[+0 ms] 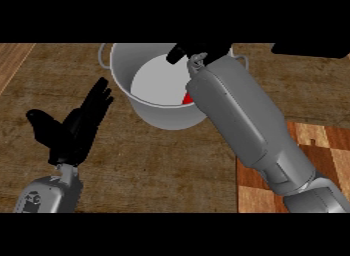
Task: Pick the can from the cutting board and place it in the pot
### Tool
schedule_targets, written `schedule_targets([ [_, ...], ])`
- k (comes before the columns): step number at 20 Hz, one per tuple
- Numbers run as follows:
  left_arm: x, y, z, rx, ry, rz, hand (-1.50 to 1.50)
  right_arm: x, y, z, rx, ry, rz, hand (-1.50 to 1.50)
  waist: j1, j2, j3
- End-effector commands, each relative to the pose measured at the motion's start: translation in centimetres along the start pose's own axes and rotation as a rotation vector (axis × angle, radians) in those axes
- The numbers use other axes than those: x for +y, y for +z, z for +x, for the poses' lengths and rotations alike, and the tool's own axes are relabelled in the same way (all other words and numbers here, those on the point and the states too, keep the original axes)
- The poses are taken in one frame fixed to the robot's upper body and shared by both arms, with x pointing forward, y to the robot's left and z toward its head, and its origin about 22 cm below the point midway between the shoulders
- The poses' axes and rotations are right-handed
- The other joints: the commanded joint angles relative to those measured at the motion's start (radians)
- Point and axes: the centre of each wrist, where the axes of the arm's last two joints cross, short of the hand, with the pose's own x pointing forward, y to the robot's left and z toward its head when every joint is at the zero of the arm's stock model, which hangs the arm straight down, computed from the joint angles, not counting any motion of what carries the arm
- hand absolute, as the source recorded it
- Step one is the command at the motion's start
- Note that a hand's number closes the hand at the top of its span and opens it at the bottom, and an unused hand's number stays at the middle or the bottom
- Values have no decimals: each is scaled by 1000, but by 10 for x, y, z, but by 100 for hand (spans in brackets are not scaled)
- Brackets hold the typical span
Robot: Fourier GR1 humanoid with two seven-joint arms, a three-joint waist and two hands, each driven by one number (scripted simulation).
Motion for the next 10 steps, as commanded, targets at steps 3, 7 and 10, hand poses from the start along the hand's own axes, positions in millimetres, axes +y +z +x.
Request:
schedule_targets([
  [3,2,-5,6,-11,10,13,0,-2,4,12,30,-332,-182,-150,-10,-3,-1],
  [7,10,1,-3,-5,-19,57,0,3,0,4,-18,-439,-335,-150,-40,-12,-1],
  [10,21,0,-4,13,-15,64,0,9,0,-5,6,-495,-389,-150,-66,-22,-1],
])
